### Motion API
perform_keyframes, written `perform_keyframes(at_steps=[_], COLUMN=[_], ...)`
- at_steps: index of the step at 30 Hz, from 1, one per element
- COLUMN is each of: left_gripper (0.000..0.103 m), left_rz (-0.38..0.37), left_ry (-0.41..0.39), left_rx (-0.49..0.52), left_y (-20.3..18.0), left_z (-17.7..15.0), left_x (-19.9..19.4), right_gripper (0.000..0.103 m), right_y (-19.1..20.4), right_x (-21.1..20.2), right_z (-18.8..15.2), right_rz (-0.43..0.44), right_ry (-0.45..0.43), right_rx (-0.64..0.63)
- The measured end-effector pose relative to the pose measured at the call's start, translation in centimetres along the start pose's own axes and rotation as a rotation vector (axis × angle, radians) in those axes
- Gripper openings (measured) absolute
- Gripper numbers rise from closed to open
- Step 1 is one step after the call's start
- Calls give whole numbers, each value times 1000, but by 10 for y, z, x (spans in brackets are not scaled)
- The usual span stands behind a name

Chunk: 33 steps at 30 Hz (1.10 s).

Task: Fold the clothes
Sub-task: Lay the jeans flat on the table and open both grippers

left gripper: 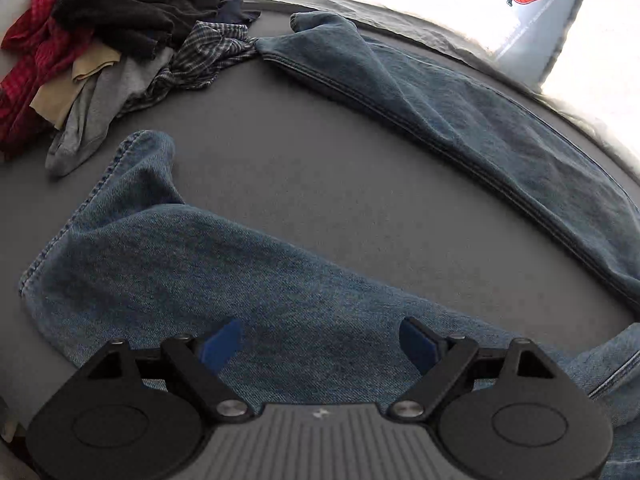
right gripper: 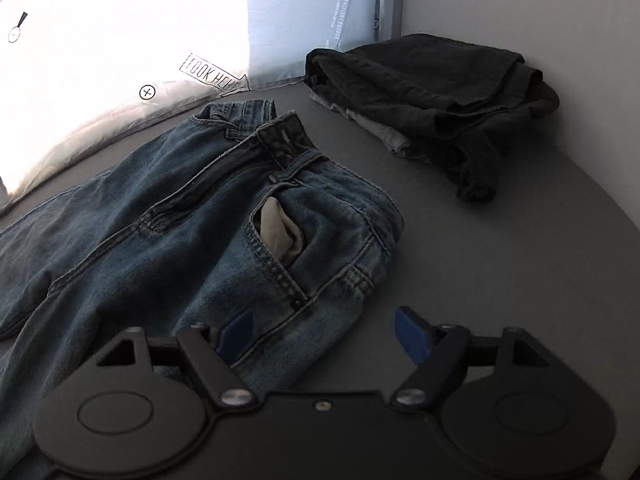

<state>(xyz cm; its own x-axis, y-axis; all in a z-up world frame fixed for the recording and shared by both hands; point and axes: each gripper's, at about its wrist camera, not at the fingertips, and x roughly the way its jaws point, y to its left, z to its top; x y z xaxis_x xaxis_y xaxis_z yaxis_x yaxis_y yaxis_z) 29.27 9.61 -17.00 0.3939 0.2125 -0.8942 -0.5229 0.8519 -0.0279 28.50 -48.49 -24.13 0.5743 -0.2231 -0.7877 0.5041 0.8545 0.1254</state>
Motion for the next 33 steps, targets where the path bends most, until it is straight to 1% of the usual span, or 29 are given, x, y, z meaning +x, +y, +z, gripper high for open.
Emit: perform_keyframes(at_steps=[3, 7, 9, 10, 11, 12, 13, 14, 15, 17, 18, 19, 20, 21, 23, 26, 27, 29, 30, 31, 33], left_gripper=[87, 87, 87, 87, 87, 87, 87, 87, 87, 87, 87, 87, 87, 87, 87, 87, 87, 87, 87, 87, 87], left_rz=[-8, 11, 10, 10, 12, 14, 16, 18, 19, 21, 22, 27, 33, 38, 47, 77, 91, 115, 124, 128, 125], left_ry=[10, -10, -12, -13, -15, -17, -20, -22, -24, -26, -28, -32, -37, -41, -45, -56, -57, -49, -45, -40, -14], left_rx=[9, 45, 44, 44, 44, 45, 49, 50, 47, 36, 29, 19, 6, -9, -39, -82, -97, -140, -174, -210, -292], left_y=[0, -4, -4, -5, -5, -6, -7, -7, -7, -6, -4, -2, 1, 5, 14, 33, 40, 56, 67, 78, 99], left_z=[-6, -10, -9, -8, -8, -8, -8, -8, -8, -9, -9, -9, -10, -10, -11, -13, -14, -15, -17, -19, -26], left_x=[-5, -15, -18, -19, -20, -21, -22, -22, -23, -23, -24, -25, -26, -27, -28, -29, -29, -28, -28, -27, -25], right_gripper=[79, 77, 74, 74, 70, 57, 51, 47, 38, 26, 13, 4, 1, 1, 1, 0, 0, 0, 0, 0, 0], right_y=[-14, -11, -8, -6, 0, 4, 7, 9, 10, 9, 8, 7, 6, 4, -3, 1, 2, -6, -17, -29, -54], right_x=[15, 28, 34, 35, 35, 35, 35, 34, 33, 29, 26, 22, 17, 13, 10, 7, 4, -1, -2, -3, -7], right_z=[-7, -8, -7, -7, -8, -7, -8, -8, -8, -8, -7, -7, -8, -9, -14, -26, -28, -29, -26, -23, -18], right_rz=[47, 39, 42, 35, 24, 25, 34, 32, 20, 12, 1, -32, -100, -141, -150, -191, -232, -350, -384, -399, -383], right_ry=[16, -23, -20, -22, -27, -27, -31, -36, -41, -55, -63, -74, -90, -96, -76, -103, -121, -160, -148, -129, -109], right_rx=[124, 125, 118, 111, 87, 57, 42, 37, 38, 51, 62, 67, 61, 62, 56, -86, -118, -148, -122, -83, -21])
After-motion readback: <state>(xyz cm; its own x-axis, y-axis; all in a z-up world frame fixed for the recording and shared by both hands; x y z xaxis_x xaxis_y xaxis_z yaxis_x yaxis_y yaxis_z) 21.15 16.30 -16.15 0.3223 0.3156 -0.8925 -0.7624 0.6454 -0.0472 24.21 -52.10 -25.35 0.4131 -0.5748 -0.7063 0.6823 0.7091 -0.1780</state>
